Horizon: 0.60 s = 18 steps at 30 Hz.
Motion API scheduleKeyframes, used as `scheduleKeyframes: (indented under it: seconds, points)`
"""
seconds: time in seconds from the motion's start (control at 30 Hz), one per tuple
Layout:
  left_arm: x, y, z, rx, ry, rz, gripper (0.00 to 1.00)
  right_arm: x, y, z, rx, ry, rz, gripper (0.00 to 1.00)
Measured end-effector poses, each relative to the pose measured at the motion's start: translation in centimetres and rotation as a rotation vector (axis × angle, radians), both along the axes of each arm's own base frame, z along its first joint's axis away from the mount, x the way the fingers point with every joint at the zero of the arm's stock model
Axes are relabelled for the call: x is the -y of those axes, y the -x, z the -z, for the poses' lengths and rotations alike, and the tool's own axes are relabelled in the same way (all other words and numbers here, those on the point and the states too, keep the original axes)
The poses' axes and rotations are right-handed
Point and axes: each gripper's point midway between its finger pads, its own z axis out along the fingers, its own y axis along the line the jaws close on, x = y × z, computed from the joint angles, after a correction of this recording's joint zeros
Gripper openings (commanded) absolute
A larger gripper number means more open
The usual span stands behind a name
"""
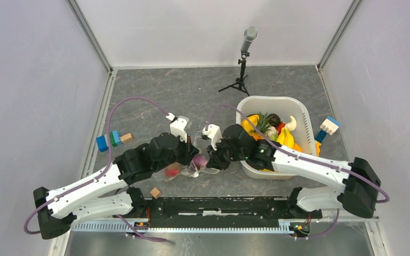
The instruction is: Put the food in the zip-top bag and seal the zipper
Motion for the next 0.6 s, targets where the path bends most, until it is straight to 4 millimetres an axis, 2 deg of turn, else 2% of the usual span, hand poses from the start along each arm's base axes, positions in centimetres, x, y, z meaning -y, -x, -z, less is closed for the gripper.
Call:
scheduleKeyframes:
  seconds: [0.17, 0.43, 0.47, 0.53, 0.6]
  points:
    - [0.4, 0.4, -0.7, 0.004, 0.037, 0.028, 0.02, -3.0, -1.0, -0.3, 0.008, -0.037, 0.010, 0.17]
    - [0.7, 0.6, -1.5, 0.018, 0.079, 0.043, 0.02, -4.5, -2.5, -1.2, 0.015, -0.144, 0.107, 0.31]
    - [0.7, 0.5, -1.5, 0.019, 0.080, 0.042, 0.02, -4.5, -2.6, -1.1, 0.013, -0.148, 0.114, 0.34]
    - [0.7, 0.5, -1.5, 0.022, 0.081, 0.040, 0.02, -4.7, -2.7, -1.3, 0.011, -0.158, 0.122, 0.49]
    - [0.5, 0.4, -1.7, 0.029, 0.085, 0.031, 0.02, -4.9, -2.7, -1.5, 0.009, -0.178, 0.129, 0.59]
